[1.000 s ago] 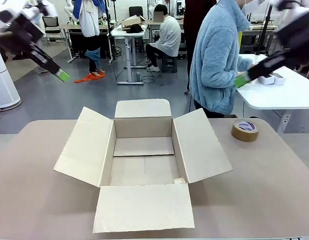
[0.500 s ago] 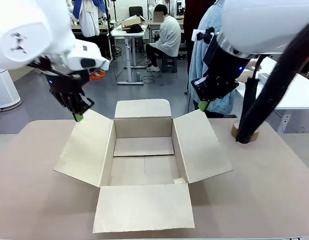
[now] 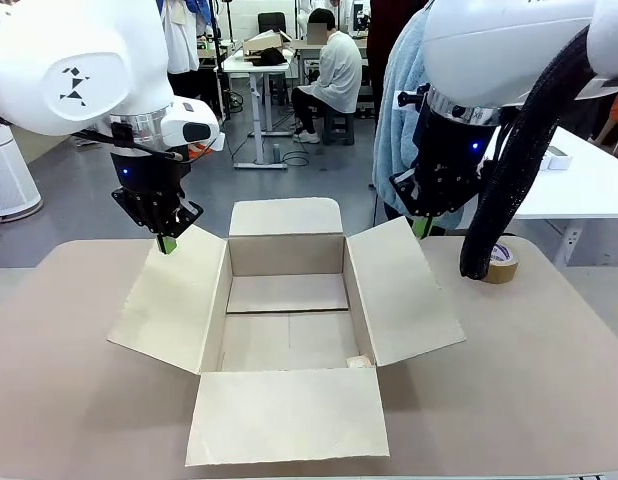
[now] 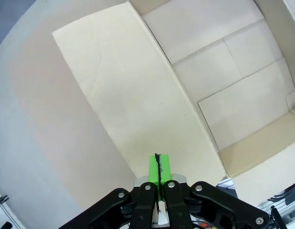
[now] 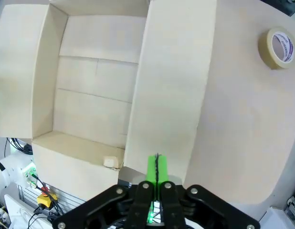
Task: Wrap the clocks to prevent damage.
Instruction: Open the side flaps of the Package Box.
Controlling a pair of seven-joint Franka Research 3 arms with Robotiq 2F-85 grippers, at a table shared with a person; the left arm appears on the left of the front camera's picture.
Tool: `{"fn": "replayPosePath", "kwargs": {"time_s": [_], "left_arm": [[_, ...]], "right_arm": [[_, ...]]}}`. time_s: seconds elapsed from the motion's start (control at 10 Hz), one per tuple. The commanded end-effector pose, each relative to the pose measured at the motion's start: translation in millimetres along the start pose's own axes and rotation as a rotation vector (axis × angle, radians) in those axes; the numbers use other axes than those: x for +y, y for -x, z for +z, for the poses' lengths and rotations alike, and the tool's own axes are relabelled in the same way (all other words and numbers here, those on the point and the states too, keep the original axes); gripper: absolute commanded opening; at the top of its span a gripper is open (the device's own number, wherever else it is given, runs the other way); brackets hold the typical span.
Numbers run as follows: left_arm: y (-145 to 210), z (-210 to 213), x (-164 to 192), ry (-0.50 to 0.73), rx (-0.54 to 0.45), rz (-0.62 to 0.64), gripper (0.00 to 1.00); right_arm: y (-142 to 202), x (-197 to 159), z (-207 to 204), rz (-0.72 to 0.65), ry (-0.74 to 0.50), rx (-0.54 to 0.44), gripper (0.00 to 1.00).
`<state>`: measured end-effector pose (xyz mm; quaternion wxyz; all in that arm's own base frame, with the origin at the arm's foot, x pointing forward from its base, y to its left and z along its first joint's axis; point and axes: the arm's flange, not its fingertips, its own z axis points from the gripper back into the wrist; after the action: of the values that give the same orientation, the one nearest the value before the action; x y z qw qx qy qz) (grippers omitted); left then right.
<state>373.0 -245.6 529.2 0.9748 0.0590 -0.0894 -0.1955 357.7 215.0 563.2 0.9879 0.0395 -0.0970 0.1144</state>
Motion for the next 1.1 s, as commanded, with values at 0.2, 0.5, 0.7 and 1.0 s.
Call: {"fn": "replayPosePath", "kwargs": {"time_s": [0.2, 0.5, 0.7, 1.0], "left_arm": [[-7.3, -17.7, 1.0, -0.023, 0.052, 0.041, 0.0], [-7.9, -54.5, -2.0, -0.109, 0.059, 0.177, 0.0], [-2.0, -72.7, 2.9, -0.107, 0.063, 0.25, 0.0], [7.1, -101.3, 22.3, -0.164, 0.08, 0.39, 0.0]], "right_arm": [[-4.7, 3.6, -27.3, -0.053, 0.03, 0.054, 0.01], [-2.8, 9.8, -76.1, -0.106, 0.087, 0.05, 0.01], [-3.6, 8.1, -116.1, -0.143, 0.107, 0.049, 0.01], [-2.6, -5.8, -164.5, -0.18, 0.111, 0.048, 0.01]]}}
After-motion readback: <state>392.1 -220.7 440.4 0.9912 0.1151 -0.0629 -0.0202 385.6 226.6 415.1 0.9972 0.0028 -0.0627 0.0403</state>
